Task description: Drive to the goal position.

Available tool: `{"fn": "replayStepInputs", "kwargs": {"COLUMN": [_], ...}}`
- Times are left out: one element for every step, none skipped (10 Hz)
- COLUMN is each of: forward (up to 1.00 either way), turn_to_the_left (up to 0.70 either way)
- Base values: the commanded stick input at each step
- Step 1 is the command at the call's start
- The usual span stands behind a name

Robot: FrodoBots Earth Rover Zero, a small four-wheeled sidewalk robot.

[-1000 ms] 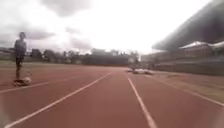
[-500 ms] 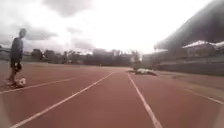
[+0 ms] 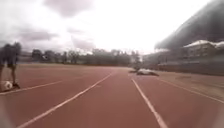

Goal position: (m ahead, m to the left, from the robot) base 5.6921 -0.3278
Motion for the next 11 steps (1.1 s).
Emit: {"fn": "replayStepInputs", "kwargs": {"forward": [0.85,0.85,0.85,0.85,0.85,0.85,0.85,0.85,0.85,0.85,0.85], "turn_to_the_left": [0.00,0.00,0.00,0.00,0.00,0.00,0.00,0.00,0.00,0.00,0.00]}}
